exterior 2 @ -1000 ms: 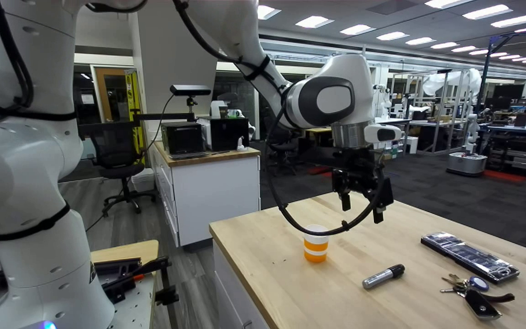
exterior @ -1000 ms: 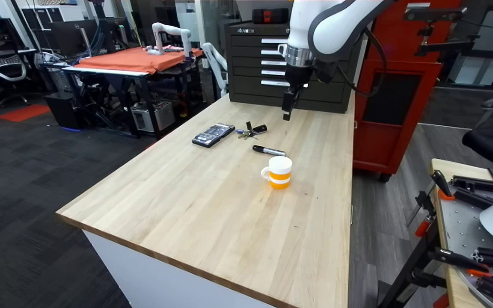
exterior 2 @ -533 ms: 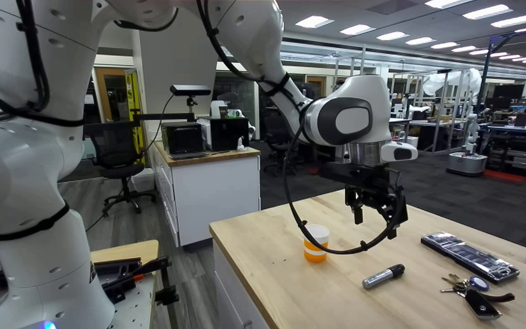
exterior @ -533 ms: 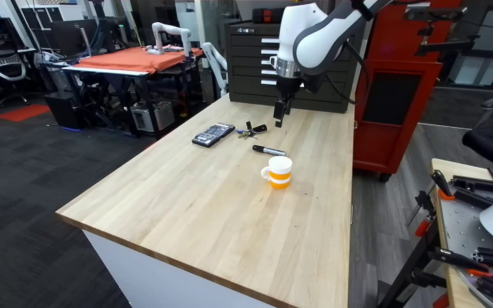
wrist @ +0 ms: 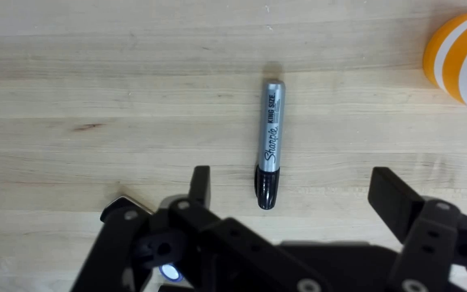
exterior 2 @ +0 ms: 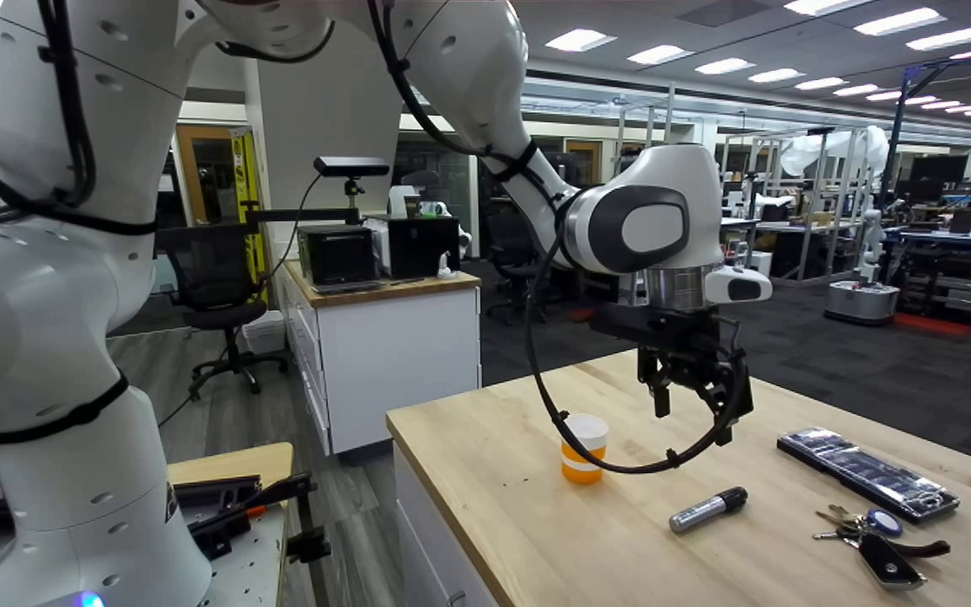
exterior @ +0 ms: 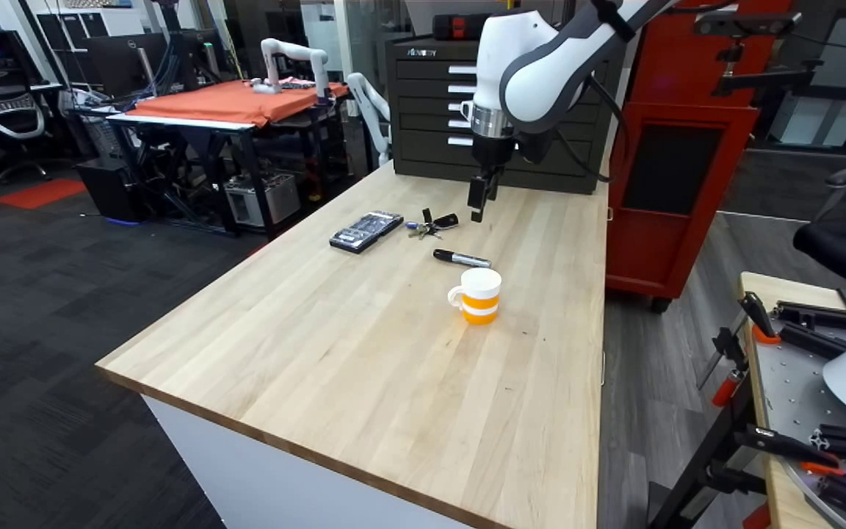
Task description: Put the marker in the mug
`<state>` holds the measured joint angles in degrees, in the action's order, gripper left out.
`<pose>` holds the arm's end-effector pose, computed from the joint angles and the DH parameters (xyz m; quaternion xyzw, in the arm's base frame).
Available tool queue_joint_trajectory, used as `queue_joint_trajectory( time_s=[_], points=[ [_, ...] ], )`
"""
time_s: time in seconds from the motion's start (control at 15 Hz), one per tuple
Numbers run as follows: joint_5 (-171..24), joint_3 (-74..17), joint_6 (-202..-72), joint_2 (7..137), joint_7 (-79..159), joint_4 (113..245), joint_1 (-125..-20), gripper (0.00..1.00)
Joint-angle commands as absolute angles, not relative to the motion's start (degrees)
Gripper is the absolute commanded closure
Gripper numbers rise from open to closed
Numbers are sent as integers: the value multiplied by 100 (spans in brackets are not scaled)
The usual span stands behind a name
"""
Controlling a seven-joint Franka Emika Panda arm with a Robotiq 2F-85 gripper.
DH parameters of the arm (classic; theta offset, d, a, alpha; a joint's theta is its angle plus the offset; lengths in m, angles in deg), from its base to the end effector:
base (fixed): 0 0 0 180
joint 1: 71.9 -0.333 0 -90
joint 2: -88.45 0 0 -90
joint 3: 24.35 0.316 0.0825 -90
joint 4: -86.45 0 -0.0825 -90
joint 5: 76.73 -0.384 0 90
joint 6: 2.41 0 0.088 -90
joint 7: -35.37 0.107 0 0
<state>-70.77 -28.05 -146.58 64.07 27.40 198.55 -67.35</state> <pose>0.6252 -0.0877 0.2713 0.9958 0.0413 0.0598 0.0553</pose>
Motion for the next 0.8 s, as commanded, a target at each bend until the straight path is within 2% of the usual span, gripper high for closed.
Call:
queue_joint_trajectory(
  time_s=[0.0, 0.73],
  points=[
    [-7120, -2788, -14724, 6355, 2670, 19942, -6647, 0],
    [-7456, -2607, -15115, 5899, 2216, 19889, -6281, 0]
  ],
)
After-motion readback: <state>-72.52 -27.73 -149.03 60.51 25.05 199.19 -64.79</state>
